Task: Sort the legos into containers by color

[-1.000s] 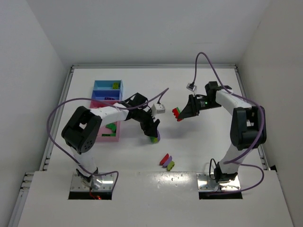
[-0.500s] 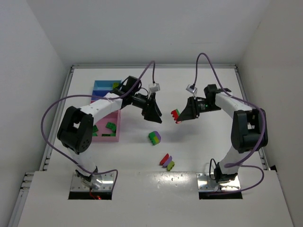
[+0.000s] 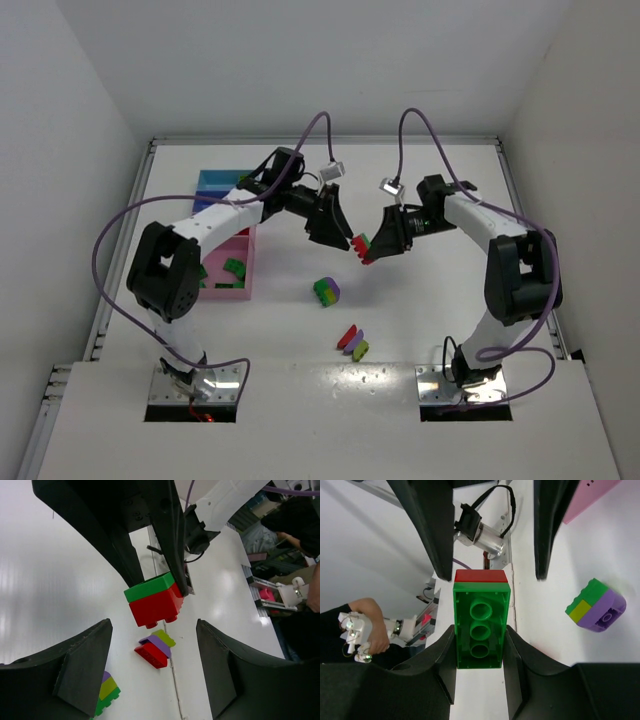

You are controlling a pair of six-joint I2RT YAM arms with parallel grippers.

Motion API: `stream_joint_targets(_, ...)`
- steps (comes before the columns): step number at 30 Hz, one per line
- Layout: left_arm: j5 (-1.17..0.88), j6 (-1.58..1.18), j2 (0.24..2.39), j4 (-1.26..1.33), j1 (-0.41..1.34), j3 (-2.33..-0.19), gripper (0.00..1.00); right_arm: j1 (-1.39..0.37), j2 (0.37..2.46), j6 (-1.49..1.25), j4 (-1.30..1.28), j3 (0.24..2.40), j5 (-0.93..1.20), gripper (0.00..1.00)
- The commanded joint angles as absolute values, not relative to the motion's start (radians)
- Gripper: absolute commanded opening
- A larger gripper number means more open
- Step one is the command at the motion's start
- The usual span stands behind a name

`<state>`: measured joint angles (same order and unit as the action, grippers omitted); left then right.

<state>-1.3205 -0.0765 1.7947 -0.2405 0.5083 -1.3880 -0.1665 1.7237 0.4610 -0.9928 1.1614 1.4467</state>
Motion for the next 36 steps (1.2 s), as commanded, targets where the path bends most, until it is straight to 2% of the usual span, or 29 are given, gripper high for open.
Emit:
stream_joint_targets(1,-1.362,-0.094,1.805,-0.215,0.529,-1.417,0.74,-0.173,1.704,0.566,-1.035,1.23,1.517,0.0)
stream_joint_targets(13,-1.362,-0.103,1.816,-0.215,0.548,-1.436,0.64,-0.222,1.704,0.575,-1.046,1.27,1.417,0.0)
stream_joint_targets(17,-1.362,-0.112,1.825,-0.215,0.557,-1.436,0.57,-0.232,1.704,0.575,-1.046,1.279,1.396,0.0)
stream_joint_targets(23,-1.353,-0.13,1.825,-0.215,0.575,-1.436,0.37,-0.232,1.704,0.575,-1.037,1.288,1.387,0.0)
stream_joint_targets(27,-1.362,-0.13,1.835,-0.215,0.575,-1.436,0.12,-0.232,1.713,0.575,-1.037,1.298,1.378,0.01)
stream_joint_targets(28,-1.362,-0.12,1.826,-0.215,0.575,-1.425,0.09,-0.232,1.713,0.575,-1.037,1.298,1.378,0.11)
stream_joint_targets(30,-1.362,-0.12,1.816,-0.215,0.584,-1.416,0.06,-0.222,1.724,0.575,-1.049,1.308,1.388,0.2)
stream_joint_targets(31,-1.362,-0.111,1.807,-0.215,0.584,-1.404,0.05,-0.213,1.733,0.575,-1.06,1.308,1.399,0.27)
stream_joint_targets(33,-1.362,-0.101,1.796,-0.215,0.584,-1.391,0.04,-0.213,1.744,0.575,-1.069,1.318,1.417,0.34)
stream_joint_targets(36,-1.362,-0.092,1.796,-0.215,0.584,-1.381,0.04,-0.213,1.753,0.575,-1.078,1.327,1.436,0.38)
